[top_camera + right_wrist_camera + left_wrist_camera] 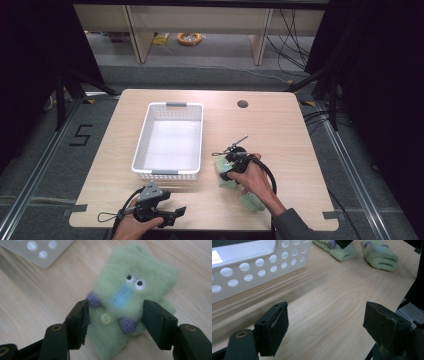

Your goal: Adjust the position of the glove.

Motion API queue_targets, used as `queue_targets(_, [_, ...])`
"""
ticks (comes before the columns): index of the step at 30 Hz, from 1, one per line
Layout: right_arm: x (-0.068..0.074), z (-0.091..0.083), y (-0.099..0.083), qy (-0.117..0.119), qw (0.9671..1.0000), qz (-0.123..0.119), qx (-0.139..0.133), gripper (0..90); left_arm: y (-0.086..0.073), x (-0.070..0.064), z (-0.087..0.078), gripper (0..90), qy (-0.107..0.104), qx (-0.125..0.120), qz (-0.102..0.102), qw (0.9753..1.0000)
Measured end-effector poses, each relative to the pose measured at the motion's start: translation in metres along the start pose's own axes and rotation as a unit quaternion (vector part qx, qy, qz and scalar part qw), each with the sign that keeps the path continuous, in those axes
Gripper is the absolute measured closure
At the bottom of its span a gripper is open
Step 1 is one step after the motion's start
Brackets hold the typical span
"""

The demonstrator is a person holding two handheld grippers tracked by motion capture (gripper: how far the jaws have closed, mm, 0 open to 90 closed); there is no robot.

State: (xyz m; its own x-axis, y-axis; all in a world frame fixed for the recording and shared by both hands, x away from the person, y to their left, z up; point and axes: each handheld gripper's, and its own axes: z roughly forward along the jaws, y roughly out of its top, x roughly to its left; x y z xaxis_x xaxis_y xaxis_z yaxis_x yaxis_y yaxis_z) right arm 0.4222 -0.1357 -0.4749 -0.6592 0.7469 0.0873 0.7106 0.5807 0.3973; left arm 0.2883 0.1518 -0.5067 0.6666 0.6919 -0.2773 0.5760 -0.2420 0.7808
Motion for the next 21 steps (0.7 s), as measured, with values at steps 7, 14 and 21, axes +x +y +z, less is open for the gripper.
queue_targets(7, [-0.003, 0.008, 0.003, 0.004, 0.9998, -0.019, 0.009, 49.2, 0.000, 0.000, 0.000, 19.6, -0.003, -0.001, 0.003, 1.0000])
queue_targets(14, [-0.010, 0.005, 0.002, 0.044, 0.9967, -0.068, 0.006, 74.2, 0.000, 0.000, -0.001, 19.6, -0.003, -0.001, 0.001, 1.0000])
queue_targets(21, [-0.006, -0.016, 0.005, 0.083, 0.9790, -0.185, -0.013, 76.9, 0.001, 0.001, -0.001, 19.6, -0.003, -0.002, 0.000, 1.0000])
